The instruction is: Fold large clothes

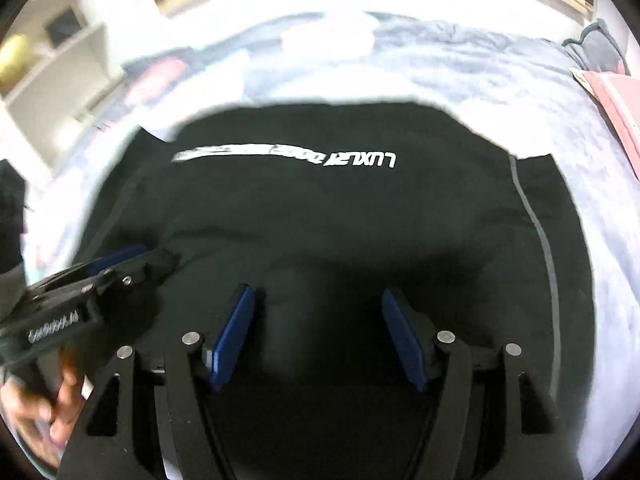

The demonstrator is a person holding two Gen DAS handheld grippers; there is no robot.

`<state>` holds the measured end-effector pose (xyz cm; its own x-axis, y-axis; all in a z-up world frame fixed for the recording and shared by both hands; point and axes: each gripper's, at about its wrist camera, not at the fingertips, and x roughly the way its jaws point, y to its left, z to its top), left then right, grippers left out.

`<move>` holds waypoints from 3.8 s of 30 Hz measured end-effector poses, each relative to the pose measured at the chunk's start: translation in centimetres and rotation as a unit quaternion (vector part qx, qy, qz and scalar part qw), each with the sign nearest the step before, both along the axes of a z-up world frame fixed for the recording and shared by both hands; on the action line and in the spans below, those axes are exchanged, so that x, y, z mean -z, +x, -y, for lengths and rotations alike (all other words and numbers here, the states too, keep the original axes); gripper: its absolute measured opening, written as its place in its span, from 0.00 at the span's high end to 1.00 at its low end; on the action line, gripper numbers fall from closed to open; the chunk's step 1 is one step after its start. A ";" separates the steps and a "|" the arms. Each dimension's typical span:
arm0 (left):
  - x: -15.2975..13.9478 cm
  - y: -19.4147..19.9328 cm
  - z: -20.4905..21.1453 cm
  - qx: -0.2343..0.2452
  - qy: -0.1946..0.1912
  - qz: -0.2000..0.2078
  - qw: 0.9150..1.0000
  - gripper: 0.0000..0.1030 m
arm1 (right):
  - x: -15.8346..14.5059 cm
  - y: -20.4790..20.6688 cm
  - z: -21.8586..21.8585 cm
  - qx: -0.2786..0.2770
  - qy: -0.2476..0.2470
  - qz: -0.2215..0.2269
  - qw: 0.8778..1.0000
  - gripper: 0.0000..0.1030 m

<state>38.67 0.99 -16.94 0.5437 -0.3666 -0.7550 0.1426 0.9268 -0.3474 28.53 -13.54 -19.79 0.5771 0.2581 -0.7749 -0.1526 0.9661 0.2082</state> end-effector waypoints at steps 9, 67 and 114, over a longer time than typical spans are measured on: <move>2.9 -6.0 -1.7 -0.057 0.024 -0.028 0.998 0.49 | 2.7 -5.0 -1.0 -0.001 -0.061 -0.017 0.998 0.32; -2.0 -17.6 -5.4 -0.009 0.073 0.070 0.995 0.43 | 3.8 -17.9 2.3 0.064 -0.057 0.096 0.992 0.03; 3.4 1.9 -17.5 -0.012 -0.026 -0.096 0.995 0.30 | 7.6 0.8 22.0 0.048 0.167 -0.075 0.982 0.02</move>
<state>40.54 18.44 -20.38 0.4000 -0.3963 -0.8264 0.0478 0.9095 -0.4130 29.31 -35.53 -27.39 0.4973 0.4621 -0.7343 -0.0083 0.8488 0.5286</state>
